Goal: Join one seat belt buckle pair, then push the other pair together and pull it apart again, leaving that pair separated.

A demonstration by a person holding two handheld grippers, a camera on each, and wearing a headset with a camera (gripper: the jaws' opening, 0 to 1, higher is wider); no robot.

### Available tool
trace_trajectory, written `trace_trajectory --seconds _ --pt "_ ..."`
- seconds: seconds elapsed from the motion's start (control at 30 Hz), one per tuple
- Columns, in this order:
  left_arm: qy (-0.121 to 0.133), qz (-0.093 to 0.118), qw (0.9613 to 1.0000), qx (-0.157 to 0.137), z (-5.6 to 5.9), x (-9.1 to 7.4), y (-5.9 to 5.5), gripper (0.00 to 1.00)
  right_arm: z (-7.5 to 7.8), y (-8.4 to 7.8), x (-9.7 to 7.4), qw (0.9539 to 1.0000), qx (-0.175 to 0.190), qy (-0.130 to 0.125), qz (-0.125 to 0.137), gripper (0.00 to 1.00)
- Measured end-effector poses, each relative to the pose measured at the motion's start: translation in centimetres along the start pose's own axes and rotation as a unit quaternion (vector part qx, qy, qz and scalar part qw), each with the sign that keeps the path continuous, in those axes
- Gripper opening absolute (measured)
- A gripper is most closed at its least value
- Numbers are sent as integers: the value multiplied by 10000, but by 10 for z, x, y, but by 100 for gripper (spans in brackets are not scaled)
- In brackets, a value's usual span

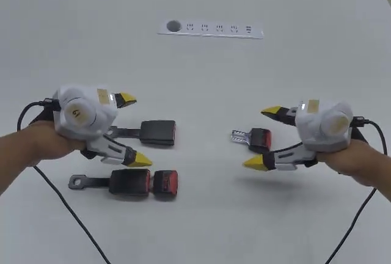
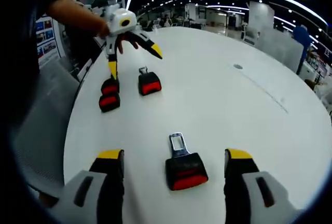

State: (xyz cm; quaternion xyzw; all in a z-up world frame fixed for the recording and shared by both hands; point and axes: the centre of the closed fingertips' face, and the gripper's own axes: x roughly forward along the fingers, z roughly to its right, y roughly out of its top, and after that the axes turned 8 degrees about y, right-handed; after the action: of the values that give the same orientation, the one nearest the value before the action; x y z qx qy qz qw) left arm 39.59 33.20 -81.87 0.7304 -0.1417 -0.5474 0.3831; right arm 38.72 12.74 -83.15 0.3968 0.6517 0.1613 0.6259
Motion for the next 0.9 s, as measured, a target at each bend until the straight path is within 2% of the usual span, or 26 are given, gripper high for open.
trace_trajectory --seconds 0.07,0.13,0.2,0.27,0.37,0.43,0.5,0.57,0.6,0.7,0.73,0.77,0.83,0.9 --pt "-40 -64 10000 -46 -1 5 -1 84 2 -3 0 10000 -4 27 4 80" --pt "-153 -31 9999 21 1 9 0 80 2 -11 1 9998 80 146 -106 79" --pt "-199 -97 9997 84 0 16 -2 79 3 -15 2 9997 92 206 -133 78" --pt "-274 -150 9995 85 2 21 -5 78 4 -23 3 9992 68 266 -294 77" --pt "-397 -214 9989 143 4 27 -8 74 5 -26 4 9988 114 345 -338 75" --pt "-492 -238 9984 117 6 30 -10 70 6 -26 3 9987 31 340 -369 69" --pt "-492 -303 9983 103 5 32 -14 64 5 -24 3 9983 55 444 -361 59" --pt "-539 -389 9977 112 6 34 -19 61 6 -22 4 9984 68 401 -385 57" --pt "-495 -328 9978 279 4 32 -19 58 6 -24 5 9982 -31 416 -425 56" --pt "-492 -289 9982 183 0 33 -15 51 8 -26 6 9978 -163 396 -496 51" --pt "-485 -246 9979 339 -2 34 -14 47 8 -26 6 9976 -185 422 -518 49" --pt "-447 -279 9979 382 -3 34 -14 44 8 -26 6 9972 -218 459 -549 47" --pt "-527 -295 9973 416 -3 32 -14 39 9 -27 6 9958 -427 508 -637 45" --pt "-546 -269 9970 480 -3 31 -12 37 8 -28 7 9950 -512 559 -657 39"
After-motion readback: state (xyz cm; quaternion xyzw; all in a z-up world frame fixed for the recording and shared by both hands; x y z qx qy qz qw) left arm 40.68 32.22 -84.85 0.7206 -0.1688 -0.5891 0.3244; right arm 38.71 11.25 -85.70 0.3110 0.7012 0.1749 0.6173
